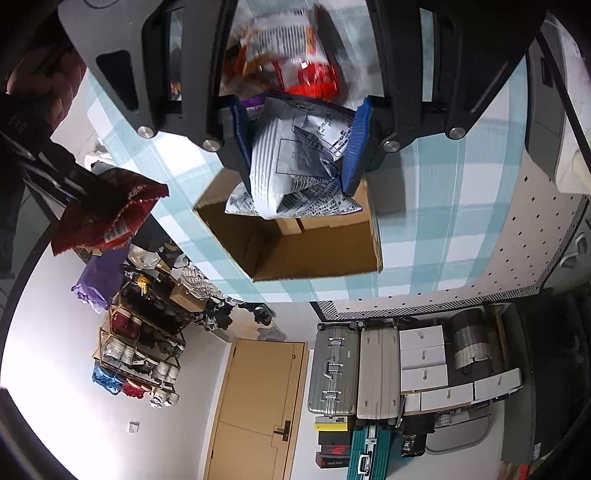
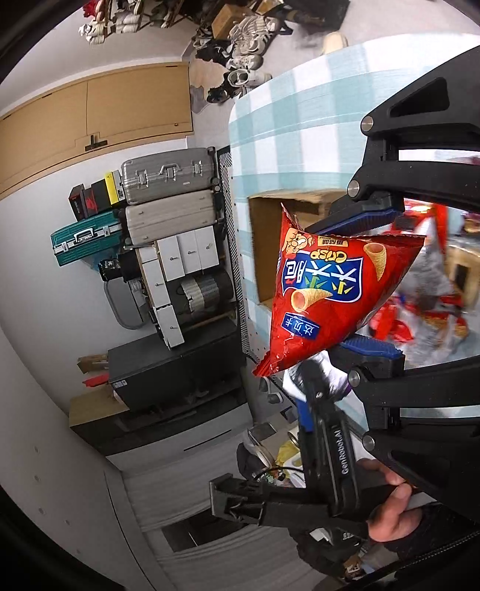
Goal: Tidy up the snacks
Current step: 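Open both grippers to drop the bags into the cardboard box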
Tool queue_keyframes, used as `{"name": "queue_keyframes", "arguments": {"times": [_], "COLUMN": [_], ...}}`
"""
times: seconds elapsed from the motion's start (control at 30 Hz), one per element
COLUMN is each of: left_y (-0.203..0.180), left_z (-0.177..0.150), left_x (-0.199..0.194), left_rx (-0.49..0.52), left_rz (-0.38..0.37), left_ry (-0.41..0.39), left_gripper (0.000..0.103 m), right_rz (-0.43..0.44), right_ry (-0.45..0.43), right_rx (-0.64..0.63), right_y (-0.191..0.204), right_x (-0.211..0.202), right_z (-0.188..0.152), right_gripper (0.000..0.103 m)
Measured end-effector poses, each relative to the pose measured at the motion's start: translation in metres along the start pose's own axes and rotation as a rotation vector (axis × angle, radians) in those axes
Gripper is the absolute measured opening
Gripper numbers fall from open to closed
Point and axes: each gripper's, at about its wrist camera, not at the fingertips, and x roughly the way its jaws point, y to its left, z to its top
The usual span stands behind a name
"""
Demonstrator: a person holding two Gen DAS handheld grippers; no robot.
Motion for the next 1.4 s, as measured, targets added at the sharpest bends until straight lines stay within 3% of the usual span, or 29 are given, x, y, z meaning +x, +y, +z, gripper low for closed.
{"name": "queue_keyframes", "arguments": {"times": [0.37, 0.57, 0.77, 1.1, 1.17, 1.23, 1.3, 1.4], "left_y": [0.013, 0.02, 0.03, 0.033, 0.035, 0.036, 0.039, 0.041], "left_z": [0.067, 0.09, 0.089, 0.073, 0.071, 0.071, 0.07, 0.069], "left_x": [0.052, 0.089, 0.132, 0.176, 0.18, 0.176, 0.167, 0.153], "left_rx": [0.0, 0.024, 0.006, -0.011, -0.026, -0.024, -0.02, -0.027], "left_rz": [0.003, 0.058, 0.051, 0.034, 0.026, 0.047, 0.07, 0.067], "left_ry": [0.032, 0.041, 0.102, 0.186, 0.197, 0.179, 0.137, 0.101], "left_gripper": [0.041, 0.041, 0.041, 0.042, 0.045, 0.068, 0.082, 0.082], "right_rz": [0.013, 0.003, -0.03, -0.079, -0.097, -0.108, -0.108, -0.114], "right_ry": [0.044, 0.088, 0.156, 0.21, 0.209, 0.198, 0.179, 0.153], "right_rx": [0.008, -0.003, 0.015, -0.003, 0.001, 0.013, 0.016, 0.007], "right_y": [-0.013, -0.02, -0.036, -0.055, -0.059, -0.063, -0.066, -0.068], "right_x": [0.063, 0.104, 0.151, 0.187, 0.189, 0.186, 0.18, 0.168], "right_z": [0.058, 0.073, 0.067, 0.045, 0.043, 0.042, 0.042, 0.043], "right_gripper": [0.048, 0.048, 0.048, 0.053, 0.063, 0.074, 0.075, 0.075]}}
